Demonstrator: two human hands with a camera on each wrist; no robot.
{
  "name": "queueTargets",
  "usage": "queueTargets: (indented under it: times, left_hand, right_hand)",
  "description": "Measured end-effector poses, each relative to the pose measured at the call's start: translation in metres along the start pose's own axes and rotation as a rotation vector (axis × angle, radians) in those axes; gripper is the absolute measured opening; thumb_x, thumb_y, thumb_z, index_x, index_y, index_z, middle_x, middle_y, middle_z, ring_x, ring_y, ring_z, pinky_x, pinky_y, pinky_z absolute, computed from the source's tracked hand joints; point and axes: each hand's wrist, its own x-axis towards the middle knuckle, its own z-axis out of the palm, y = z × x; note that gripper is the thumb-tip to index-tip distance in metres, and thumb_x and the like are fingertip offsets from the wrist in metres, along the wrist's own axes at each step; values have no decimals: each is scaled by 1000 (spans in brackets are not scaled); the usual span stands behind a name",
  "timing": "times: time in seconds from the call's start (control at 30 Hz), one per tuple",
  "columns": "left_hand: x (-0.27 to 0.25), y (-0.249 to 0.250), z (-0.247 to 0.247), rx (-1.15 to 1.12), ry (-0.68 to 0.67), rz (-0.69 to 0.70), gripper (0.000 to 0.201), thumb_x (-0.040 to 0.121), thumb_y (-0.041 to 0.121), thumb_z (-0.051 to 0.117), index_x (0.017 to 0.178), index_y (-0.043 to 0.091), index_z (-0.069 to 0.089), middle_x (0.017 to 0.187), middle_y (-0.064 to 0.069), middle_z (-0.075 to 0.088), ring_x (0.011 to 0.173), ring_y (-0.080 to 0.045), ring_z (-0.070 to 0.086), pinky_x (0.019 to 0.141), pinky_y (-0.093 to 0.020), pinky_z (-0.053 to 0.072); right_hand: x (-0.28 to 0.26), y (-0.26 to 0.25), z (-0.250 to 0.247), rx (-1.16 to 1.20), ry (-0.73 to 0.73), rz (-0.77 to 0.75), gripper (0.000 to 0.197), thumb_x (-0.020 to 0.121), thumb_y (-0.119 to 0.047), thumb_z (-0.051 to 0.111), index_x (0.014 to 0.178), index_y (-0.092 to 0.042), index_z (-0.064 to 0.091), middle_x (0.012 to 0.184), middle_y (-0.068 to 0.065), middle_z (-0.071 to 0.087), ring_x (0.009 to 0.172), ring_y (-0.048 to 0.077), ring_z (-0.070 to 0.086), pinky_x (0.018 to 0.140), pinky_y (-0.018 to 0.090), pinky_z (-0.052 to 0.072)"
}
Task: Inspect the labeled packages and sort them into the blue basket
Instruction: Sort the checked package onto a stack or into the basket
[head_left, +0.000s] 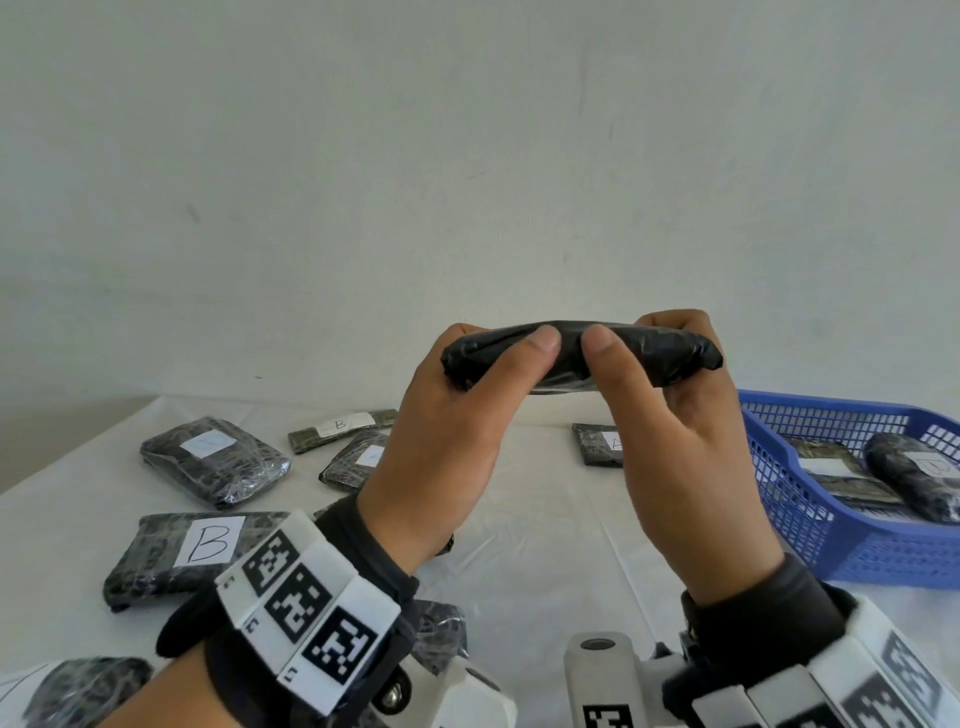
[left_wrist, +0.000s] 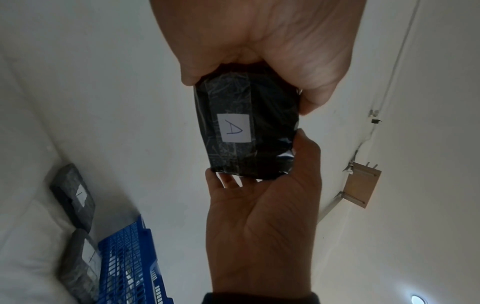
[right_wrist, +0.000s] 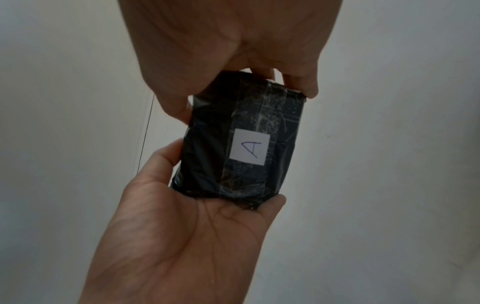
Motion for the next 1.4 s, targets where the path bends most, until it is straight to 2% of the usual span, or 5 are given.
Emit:
queueTargets:
  times: [0.53,0.77,0.93,1.07,1.4]
  left_hand:
    - [7,-4,-13,-73,-57,-122,26,88,60,51,93,43,70,110,11,66,122,-9,59,121,-43,36]
    - [14,-8,-16,116,70,-133,36,100,49,60,112,17,72,109,1,76,110,-10,69,110,-43,50]
    - [5,-2,-10,224,-104,-138,95,60,88,63,123,17,67,116,-6,72,113,-18,67,107,-47,49]
    - [5,-1,-9,198,-99,-99,82,70,73,59,107,1,71,105,-25,69,106,-37,65,102,-58,47]
    - [1,3,-9,-17,-161,-31,30,78,61,55,81,41,77,90,17,72,96,-1,67,105,-42,48]
  right_hand:
    - [5,-6,-11,78,-223,154,18,87,-53,55,87,-35,51,91,-8,53,89,2,54,90,27,48]
    - [8,3,-19,-466,-198,-72,20,92,-28,72,102,-36,57,96,-15,64,97,15,58,81,22,45]
    - [0,8,-9,-624,-131,-201,26,86,-21,83,109,-30,75,94,-8,60,96,20,51,82,11,38]
    - [-5,2,-3,-477,-113,-222,38,84,-33,82,118,-31,68,108,-6,57,104,11,58,84,18,50]
    - [-5,-7,5,38,-145,126,31,92,-59,59,106,-32,63,104,-12,72,103,5,68,91,29,50]
